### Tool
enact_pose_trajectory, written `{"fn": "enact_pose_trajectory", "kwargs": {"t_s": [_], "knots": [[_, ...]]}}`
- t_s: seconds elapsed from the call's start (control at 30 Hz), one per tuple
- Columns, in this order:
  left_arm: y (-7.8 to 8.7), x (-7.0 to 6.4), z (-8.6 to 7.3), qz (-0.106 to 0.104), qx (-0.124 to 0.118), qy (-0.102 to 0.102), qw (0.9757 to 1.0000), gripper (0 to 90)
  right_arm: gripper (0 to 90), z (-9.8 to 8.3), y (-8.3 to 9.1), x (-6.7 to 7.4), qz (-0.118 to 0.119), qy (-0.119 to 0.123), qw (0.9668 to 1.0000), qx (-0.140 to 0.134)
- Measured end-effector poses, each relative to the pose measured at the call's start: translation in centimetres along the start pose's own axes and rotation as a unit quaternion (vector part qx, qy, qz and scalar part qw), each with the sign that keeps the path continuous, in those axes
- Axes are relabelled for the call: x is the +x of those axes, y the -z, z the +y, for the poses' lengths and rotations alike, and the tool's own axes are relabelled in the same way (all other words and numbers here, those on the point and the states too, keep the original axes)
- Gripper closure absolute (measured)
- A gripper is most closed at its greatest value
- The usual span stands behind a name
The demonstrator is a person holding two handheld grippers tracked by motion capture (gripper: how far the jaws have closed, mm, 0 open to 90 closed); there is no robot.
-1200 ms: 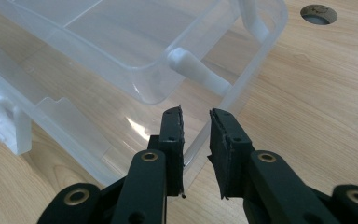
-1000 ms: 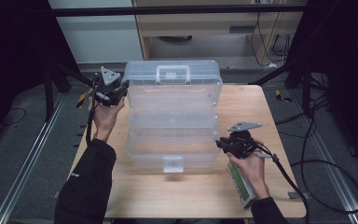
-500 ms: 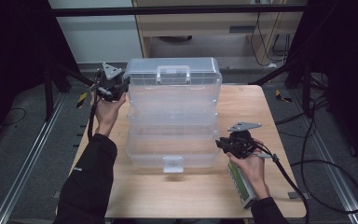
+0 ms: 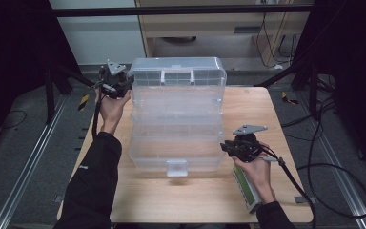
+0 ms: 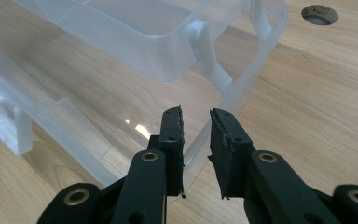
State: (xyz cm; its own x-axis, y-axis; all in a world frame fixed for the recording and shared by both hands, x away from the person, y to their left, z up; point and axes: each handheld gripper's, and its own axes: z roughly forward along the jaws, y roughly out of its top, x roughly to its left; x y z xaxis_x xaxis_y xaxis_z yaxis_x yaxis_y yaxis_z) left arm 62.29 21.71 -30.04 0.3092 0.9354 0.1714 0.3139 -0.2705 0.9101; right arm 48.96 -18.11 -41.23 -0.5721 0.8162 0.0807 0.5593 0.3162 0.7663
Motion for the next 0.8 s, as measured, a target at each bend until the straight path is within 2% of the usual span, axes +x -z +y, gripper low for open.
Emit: {"fn": "enact_pose_trajectory", "kwargs": {"t_s": [0.13, 0.37, 0.8], "knots": [[-0.3, 0.2, 0.0, -0.002, 0.0, 0.006, 1.0, 76.7, 75.0, 0.0, 0.0, 0.0, 0.0, 0.0, 1.0, 0.0], [-1.1, 0.2, 0.4, 0.003, 0.009, 0.004, 0.9999, 76.5, 75.0, 0.0, 0.0, 0.0, 0.0, 0.001, 1.0, 0.0], [-2.3, 0.4, 0.6, 0.008, 0.009, 0.016, 0.9998, 76.4, 75.0, 0.0, 0.0, 0.0, -0.001, 0.001, 1.0, 0.0]]}}
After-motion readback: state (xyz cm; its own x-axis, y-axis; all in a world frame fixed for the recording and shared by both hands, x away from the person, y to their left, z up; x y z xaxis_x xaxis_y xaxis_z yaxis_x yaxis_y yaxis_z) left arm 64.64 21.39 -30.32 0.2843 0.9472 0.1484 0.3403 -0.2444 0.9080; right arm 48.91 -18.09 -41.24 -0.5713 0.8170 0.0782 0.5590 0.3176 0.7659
